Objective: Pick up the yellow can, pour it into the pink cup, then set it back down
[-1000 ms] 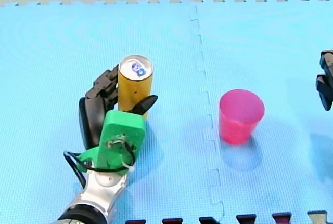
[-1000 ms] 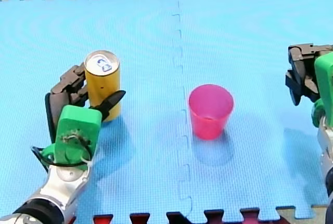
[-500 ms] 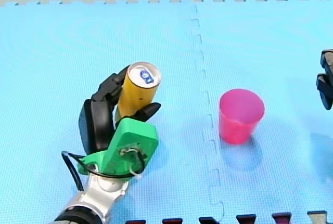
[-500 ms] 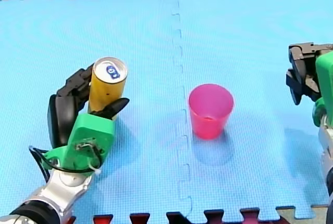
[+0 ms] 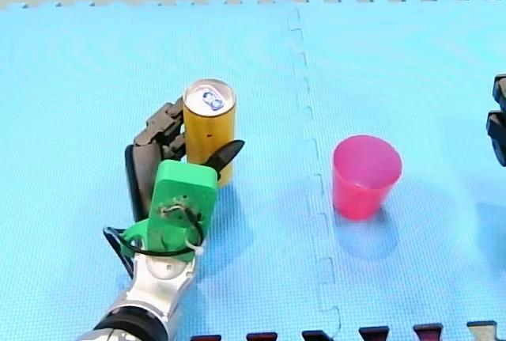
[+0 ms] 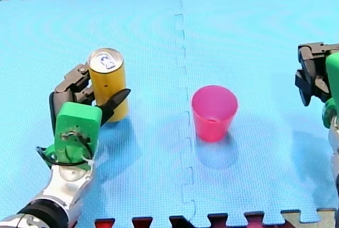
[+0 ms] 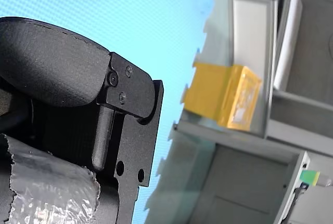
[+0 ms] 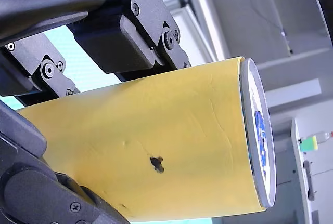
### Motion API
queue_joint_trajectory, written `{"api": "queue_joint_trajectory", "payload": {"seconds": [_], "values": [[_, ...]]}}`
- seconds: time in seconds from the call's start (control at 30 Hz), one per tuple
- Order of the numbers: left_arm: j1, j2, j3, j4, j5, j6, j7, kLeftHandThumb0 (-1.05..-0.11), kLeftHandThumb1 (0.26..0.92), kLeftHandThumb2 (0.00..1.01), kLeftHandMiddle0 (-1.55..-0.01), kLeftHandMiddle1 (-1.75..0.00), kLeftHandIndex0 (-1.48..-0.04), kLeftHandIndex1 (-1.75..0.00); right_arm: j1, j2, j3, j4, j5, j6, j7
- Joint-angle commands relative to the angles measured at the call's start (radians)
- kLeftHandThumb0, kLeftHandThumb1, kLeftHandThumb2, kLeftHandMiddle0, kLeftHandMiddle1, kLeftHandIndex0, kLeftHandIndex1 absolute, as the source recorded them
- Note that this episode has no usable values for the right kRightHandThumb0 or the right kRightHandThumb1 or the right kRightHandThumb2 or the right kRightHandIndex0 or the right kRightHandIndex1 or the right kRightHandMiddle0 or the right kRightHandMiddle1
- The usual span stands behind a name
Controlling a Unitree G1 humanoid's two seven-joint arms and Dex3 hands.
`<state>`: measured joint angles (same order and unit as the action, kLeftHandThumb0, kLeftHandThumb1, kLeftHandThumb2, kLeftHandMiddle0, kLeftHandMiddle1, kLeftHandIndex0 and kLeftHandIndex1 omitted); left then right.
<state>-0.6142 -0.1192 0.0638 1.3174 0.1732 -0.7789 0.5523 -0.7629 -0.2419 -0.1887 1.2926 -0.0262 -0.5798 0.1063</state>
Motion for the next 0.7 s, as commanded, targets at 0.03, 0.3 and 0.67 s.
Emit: {"api": "queue_joint_trajectory", "payload": {"seconds": [0.03,0.3,0.67], "values": [[-0.013,-0.014,0.021,-0.004,-0.021,-0.011,-0.02,-0.367,0.838,0.0,-1.26,-0.01,-1.1,0.0,-0.008,-0.003,-0.004,-0.003,0.006,0.004,0.0],[-0.018,-0.022,0.041,-0.005,-0.034,-0.015,-0.048,-0.373,0.837,0.0,-1.27,-0.01,-1.11,0.0,-0.013,0.001,0.0,-0.006,0.004,0.006,-0.004],[-0.007,-0.026,0.037,-0.002,-0.016,-0.012,-0.045,-0.376,0.836,0.0,-1.27,0.0,-1.11,0.0,-0.008,0.0,0.002,-0.01,0.004,0.0,-0.004]]}}
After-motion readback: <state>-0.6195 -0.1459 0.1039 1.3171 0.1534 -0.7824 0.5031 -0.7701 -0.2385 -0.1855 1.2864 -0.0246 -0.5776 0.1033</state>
